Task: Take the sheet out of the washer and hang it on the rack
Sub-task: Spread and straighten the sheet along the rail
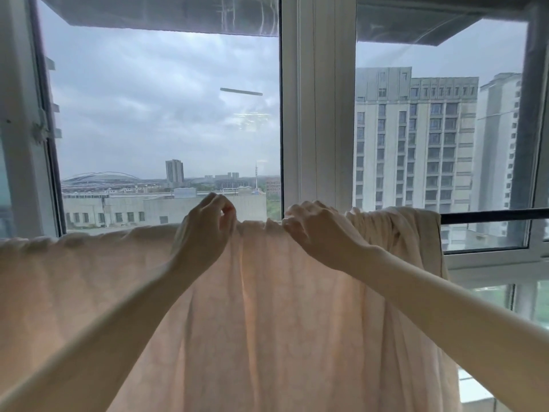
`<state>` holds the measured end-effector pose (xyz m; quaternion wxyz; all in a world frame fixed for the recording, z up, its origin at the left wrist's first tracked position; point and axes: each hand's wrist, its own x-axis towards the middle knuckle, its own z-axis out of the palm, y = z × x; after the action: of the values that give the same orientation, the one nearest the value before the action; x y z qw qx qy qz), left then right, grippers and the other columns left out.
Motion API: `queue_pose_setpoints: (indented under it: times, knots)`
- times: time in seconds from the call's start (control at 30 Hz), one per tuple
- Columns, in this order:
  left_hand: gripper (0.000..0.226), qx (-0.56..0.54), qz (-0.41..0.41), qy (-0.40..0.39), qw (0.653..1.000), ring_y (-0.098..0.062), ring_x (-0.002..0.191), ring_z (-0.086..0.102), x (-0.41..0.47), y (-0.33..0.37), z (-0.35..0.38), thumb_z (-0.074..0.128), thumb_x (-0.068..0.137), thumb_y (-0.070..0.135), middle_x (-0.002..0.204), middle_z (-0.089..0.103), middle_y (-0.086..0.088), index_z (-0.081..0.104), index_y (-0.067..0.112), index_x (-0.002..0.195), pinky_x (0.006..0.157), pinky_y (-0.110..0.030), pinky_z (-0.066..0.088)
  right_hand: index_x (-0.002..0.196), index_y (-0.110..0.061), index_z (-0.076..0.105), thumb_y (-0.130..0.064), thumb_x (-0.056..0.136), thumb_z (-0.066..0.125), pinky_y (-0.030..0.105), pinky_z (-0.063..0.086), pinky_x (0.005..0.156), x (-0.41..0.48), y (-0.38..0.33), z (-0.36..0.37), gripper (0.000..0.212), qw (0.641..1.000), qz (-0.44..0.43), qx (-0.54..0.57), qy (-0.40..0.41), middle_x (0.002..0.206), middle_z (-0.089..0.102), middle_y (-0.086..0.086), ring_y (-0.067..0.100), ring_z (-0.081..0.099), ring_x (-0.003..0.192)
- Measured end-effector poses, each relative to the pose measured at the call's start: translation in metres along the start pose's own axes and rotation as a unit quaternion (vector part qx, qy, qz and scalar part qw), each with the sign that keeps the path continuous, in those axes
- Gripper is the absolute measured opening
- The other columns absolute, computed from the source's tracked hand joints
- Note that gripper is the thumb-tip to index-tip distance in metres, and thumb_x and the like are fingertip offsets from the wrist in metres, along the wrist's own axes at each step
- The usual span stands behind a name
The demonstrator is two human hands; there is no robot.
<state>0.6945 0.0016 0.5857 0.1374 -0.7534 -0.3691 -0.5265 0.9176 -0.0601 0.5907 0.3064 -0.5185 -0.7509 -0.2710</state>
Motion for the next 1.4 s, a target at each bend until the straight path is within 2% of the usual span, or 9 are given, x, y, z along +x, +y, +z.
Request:
queue_pose_setpoints:
  times: [0.3,0.5,0.63,0.77,0.87,1.0,1.13,1.23,1.4]
  knots:
    - [0.013,-0.010,-0.007,0.008,1.000,-0.010,0.074,0.060,-0.008,-0.002,0.000,0.052,0.098,0.017,0.092,0.061,0.006,0.054,0.017,0.085,0.058,-0.011,0.032,0.096,-0.013,0.056,-0.020,0.101,0.045,0.041,0.052,0.076,0.011,-0.019,0.009,0.014,1.000,-0.004,0.011,0.029,0.090,0.062,0.001,0.019,0.060,0.079]
    - [0.007,-0.004,-0.019,0.046,0.999,-0.018,0.072,0.057,-0.005,-0.020,-0.011,0.052,0.097,0.016,0.097,0.059,0.002,0.056,0.015,0.092,0.067,-0.031,0.039,0.093,-0.013,0.049,-0.014,0.101,0.041,0.036,0.046,0.070,-0.009,0.022,-0.003,0.012,0.994,0.080,-0.020,0.064,0.089,0.058,0.002,0.020,0.055,0.071]
    - [0.007,-0.016,-0.023,0.042,0.999,-0.016,0.071,0.056,-0.002,-0.023,-0.010,0.054,0.096,0.016,0.094,0.059,0.005,0.057,0.018,0.090,0.067,-0.031,0.041,0.090,-0.013,0.054,-0.016,0.098,0.047,0.031,0.043,0.063,-0.016,0.038,-0.008,0.011,0.988,0.127,-0.035,0.084,0.085,0.061,0.000,0.019,0.058,0.076]
    - [0.009,-0.004,0.017,0.020,1.000,-0.012,0.072,0.059,-0.001,-0.009,0.003,0.056,0.095,0.015,0.092,0.062,0.006,0.058,0.018,0.087,0.062,-0.026,0.041,0.100,-0.019,0.062,-0.022,0.093,0.053,0.031,0.050,0.073,-0.008,0.015,-0.009,0.012,0.991,0.082,-0.036,0.103,0.097,0.068,-0.005,0.014,0.059,0.095]
    - [0.011,0.003,0.029,-0.011,1.000,-0.011,0.073,0.062,-0.003,0.004,0.012,0.056,0.095,0.015,0.091,0.063,0.007,0.058,0.018,0.085,0.059,-0.015,0.036,0.110,-0.020,0.063,-0.033,0.095,0.052,0.031,0.045,0.075,-0.002,-0.007,0.000,0.023,0.996,0.013,-0.030,0.085,0.104,0.069,-0.002,0.017,0.061,0.101]
    - [0.010,0.004,0.027,-0.024,0.999,-0.016,0.080,0.065,-0.001,0.007,0.010,0.057,0.095,0.015,0.094,0.065,0.004,0.062,0.015,0.086,0.064,-0.029,0.048,0.100,-0.019,0.061,-0.042,0.101,0.037,0.033,0.041,0.068,0.005,-0.019,0.013,0.033,0.996,-0.005,-0.080,0.036,0.093,0.066,-0.002,0.020,0.061,0.090]
    - [0.009,0.019,0.028,-0.018,0.999,-0.015,0.077,0.063,-0.001,-0.002,0.003,0.057,0.095,0.015,0.095,0.065,0.005,0.061,0.014,0.088,0.059,-0.022,0.041,0.098,-0.020,0.064,-0.026,0.100,0.046,0.034,0.052,0.072,0.010,-0.015,0.007,0.019,0.996,0.009,-0.085,0.013,0.089,0.066,-0.003,0.020,0.063,0.082]
    - [0.008,0.012,0.013,0.005,1.000,-0.018,0.076,0.061,0.000,-0.011,-0.004,0.054,0.096,0.017,0.097,0.063,0.004,0.059,0.015,0.090,0.062,-0.029,0.043,0.093,-0.016,0.063,-0.009,0.096,0.047,0.034,0.052,0.072,0.009,-0.004,-0.003,0.017,0.993,0.028,-0.118,0.012,0.085,0.064,-0.001,0.020,0.062,0.077]
    - [0.009,0.043,0.027,0.008,0.999,-0.017,0.073,0.061,-0.003,-0.014,-0.009,0.051,0.098,0.024,0.097,0.061,0.006,0.054,0.020,0.090,0.061,-0.029,0.040,0.097,-0.015,0.063,-0.019,0.100,0.046,0.038,0.051,0.077,-0.005,0.023,-0.012,0.018,0.996,0.042,-0.071,0.034,0.089,0.064,-0.001,0.020,0.061,0.081]
